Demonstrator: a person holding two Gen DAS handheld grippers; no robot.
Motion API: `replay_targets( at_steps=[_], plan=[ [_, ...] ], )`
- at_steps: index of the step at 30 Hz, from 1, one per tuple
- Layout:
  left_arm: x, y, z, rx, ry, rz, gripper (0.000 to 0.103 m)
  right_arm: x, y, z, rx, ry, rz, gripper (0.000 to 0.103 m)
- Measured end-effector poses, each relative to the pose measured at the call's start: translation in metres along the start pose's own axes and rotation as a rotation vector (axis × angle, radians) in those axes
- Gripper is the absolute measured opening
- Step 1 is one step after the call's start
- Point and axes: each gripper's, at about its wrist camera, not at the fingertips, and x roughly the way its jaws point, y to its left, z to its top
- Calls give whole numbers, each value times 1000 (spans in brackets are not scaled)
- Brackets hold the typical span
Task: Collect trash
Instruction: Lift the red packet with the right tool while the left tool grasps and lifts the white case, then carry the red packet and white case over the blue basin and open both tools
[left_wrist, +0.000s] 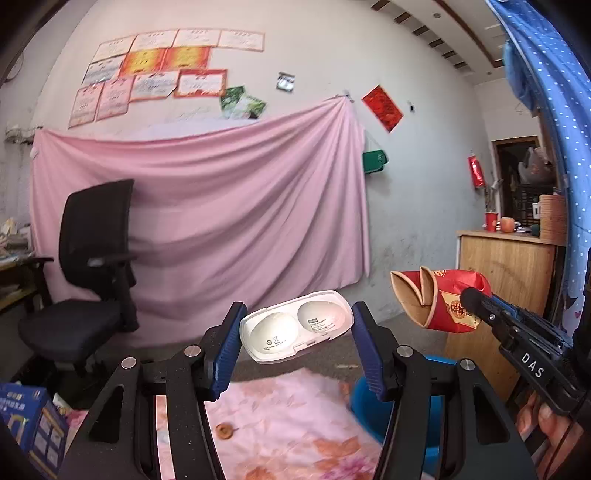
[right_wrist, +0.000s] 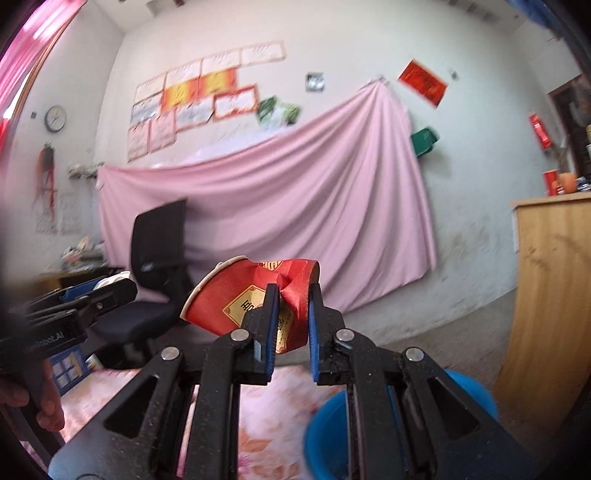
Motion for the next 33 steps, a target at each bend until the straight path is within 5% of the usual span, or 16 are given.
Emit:
replay_targets(
  at_steps=[7,15,23,33],
  plan=[
    [9,-46,14,48,-60,-79,52,-16,-31,10,46,-56,-119,38],
    [29,-91,14,70,-40,-152,52,-30,-74,10,90,-37,-213,38],
    [62,-110,2,58,73,-203,52,-27,-92,0,134,47,-251,38],
    [111,-118,-17,22,306,-229,52,0,-110,-21,182,213,-255,38]
  ],
)
